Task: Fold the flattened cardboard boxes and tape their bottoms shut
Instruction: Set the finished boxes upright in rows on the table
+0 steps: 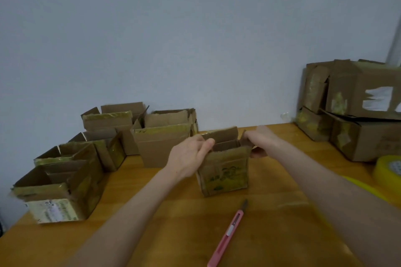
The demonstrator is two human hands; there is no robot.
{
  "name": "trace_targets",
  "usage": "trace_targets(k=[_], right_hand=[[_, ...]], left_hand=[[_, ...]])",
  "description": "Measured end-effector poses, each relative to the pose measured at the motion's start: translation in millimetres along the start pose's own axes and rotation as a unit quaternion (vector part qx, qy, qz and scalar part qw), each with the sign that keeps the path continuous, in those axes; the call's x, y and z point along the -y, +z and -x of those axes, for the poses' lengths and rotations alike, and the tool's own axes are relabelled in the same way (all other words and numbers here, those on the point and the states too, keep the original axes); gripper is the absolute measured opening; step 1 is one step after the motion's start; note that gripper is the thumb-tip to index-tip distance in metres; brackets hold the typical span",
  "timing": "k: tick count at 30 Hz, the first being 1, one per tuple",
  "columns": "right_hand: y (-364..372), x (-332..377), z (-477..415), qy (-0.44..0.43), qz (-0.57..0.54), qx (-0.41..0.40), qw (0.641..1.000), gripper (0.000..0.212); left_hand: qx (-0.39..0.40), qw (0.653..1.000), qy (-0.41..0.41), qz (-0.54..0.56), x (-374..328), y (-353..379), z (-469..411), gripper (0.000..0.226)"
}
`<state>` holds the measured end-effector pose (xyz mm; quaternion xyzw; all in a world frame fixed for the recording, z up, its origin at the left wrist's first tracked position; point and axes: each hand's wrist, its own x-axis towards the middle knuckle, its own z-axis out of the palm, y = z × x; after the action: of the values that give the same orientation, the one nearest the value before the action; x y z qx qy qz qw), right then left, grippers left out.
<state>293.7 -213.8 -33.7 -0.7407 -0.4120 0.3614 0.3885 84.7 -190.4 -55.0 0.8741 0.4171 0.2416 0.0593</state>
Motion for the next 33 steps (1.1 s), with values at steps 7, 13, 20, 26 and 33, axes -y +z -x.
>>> trace_targets(k=[7, 13, 20, 26, 33], right_hand=[[4, -29, 15, 0.027, -0.114, 0.018, 0.993, 0.024], [3, -40, 27, 0.013, -0.145, 0.053, 0.988, 0.043], [18, -67, 40, -0.044, -0.083, 0.112, 0.989, 0.046], [72, -51, 49, -0.110, -0.022, 0.131, 0.985, 0.053], [170, -22, 57, -0.176, 0.014, 0.159, 0.971, 0.051]], left_hand=[[-0.039, 0.988, -0.095, 0.117, 13, 17, 40, 0.069], [-0.134, 0.947, -0.149, 0.250, 3, 28, 52, 0.056], [-0.056, 0.890, -0.266, 0.367, -6, 57, 70, 0.057], [-0.113, 0.869, -0.328, 0.354, 24, 33, 88, 0.055], [-0.184, 0.847, -0.394, 0.305, 99, 2, 101, 0.064]])
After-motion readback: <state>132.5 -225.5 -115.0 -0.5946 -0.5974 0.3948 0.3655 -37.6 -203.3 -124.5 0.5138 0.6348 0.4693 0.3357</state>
